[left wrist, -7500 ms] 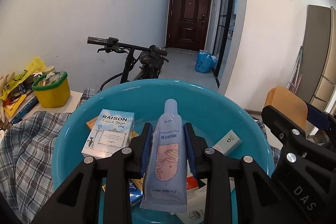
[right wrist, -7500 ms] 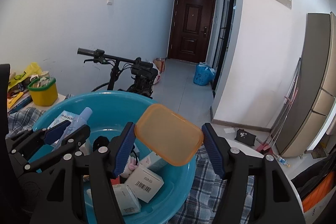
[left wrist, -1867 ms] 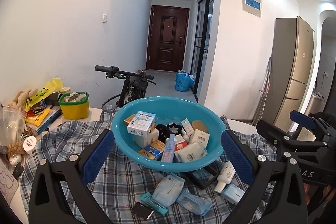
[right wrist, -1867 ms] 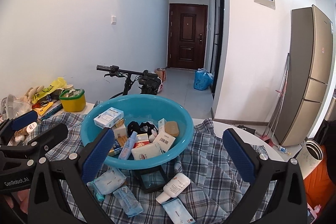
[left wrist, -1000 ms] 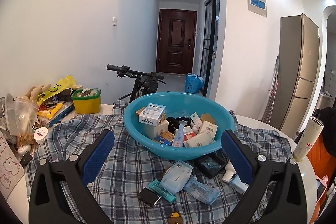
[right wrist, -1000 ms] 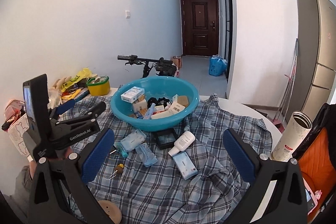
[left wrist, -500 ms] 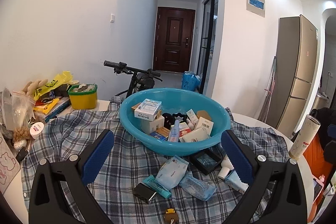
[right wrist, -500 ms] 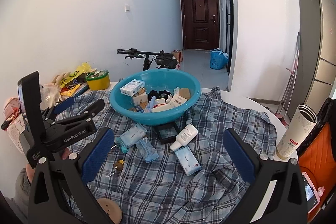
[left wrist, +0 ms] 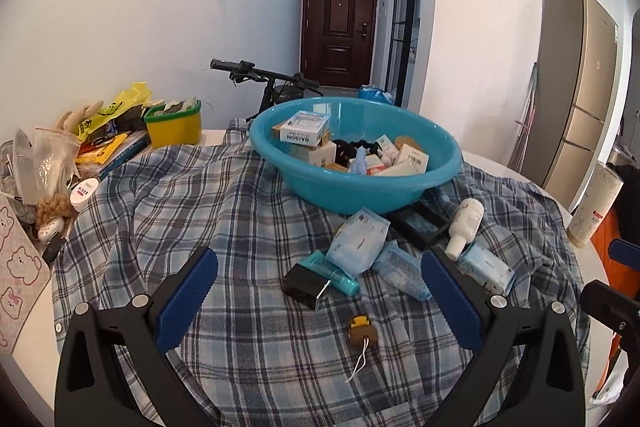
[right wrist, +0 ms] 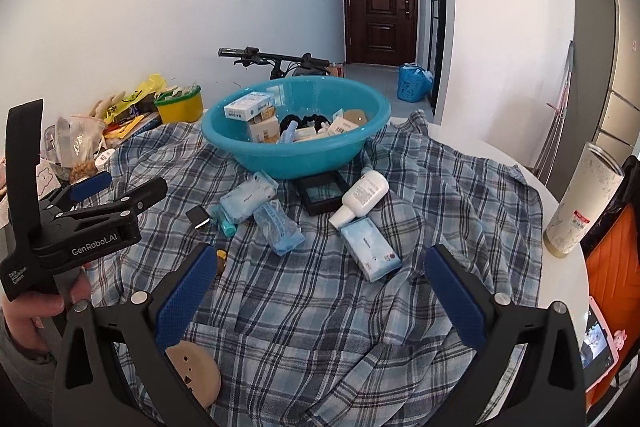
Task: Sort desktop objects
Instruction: 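Lower the left gripper onto the black case while the right gripper approaches the blue wipes pack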
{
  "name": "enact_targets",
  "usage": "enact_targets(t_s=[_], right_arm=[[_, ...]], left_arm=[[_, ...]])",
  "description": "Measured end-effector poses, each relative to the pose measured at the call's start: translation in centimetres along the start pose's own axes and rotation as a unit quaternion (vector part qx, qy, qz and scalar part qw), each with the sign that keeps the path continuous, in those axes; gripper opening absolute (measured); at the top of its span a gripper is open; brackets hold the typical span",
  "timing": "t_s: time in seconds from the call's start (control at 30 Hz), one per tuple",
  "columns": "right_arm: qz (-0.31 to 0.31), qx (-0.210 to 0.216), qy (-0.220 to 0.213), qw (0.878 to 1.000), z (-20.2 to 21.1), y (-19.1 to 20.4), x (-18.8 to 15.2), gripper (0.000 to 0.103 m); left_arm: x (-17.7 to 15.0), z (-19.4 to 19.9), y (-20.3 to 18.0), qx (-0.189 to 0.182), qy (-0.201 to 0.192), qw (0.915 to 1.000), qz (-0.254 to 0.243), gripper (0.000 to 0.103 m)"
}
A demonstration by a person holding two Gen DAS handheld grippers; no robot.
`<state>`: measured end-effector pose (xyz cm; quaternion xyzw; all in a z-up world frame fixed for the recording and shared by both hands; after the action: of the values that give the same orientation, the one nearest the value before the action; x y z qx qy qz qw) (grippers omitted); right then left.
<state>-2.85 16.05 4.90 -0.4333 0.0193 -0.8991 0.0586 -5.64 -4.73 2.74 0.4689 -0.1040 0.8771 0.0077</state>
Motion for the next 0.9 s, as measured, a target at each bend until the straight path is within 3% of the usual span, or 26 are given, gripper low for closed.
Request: enact_targets(t_s=[0.23,0.47,0.9], right_arm=[[-0.019,0.006,0.044,0.999,-2.7,0.6,-3.3,0.103],[-0.024,0.018,0.079,0.996,-4.5,0.8,-4.7,0.103],[-0.020,0.000,0.079,0.997,-5.7,-0.1,-4.2,0.103]], left_arm=[[-2.4,-1.0,0.6,-0.011,0.033,0.9993,0.017,0.103],[-4.1,-2.7,-0.2,-0.009,0.068,0.9976,0.000,0.103],[-3.8,-5.2,-0.7,-0.012,0.099,0.9947,-0.025,0.103]])
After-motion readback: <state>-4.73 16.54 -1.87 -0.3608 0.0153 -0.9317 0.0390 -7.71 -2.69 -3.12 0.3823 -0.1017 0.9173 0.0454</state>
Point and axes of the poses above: each gripper's, at about its wrist camera, not at the fingertips, and z roughly against the way its jaws point, y to its left, x to its top, the point moved 2 cm from there along -z, roughly the way its jaws point, and after that the axes turned 12 degrees about -x, right-handed, at the moved point
